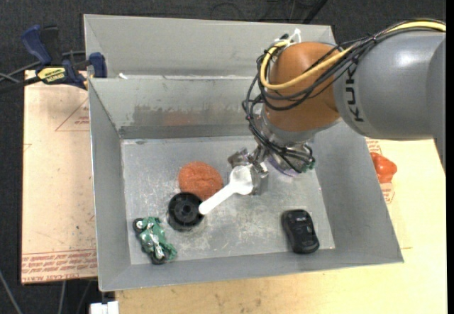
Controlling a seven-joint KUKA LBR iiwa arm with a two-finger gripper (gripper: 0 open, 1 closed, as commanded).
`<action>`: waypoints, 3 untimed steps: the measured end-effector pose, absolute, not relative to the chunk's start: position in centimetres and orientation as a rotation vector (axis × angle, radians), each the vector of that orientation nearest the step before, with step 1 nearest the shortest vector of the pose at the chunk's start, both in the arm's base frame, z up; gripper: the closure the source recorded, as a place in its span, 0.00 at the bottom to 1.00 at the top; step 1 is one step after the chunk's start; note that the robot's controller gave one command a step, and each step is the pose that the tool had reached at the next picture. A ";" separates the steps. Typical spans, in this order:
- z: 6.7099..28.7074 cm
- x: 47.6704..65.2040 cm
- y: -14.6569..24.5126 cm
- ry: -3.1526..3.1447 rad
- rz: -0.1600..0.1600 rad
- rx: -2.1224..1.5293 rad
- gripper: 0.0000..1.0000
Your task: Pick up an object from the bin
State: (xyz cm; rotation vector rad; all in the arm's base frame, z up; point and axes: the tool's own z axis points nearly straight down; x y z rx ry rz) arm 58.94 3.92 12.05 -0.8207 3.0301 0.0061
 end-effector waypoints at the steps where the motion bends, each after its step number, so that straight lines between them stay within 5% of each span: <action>1: 13.6 59.1 3.9 3.023 0.003 -0.818 1.00; 3: 15.5 59.1 4.0 3.025 0.005 -0.817 1.00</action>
Offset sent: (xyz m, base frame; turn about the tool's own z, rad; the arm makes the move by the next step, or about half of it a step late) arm -0.0001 0.0000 0.0561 0.0000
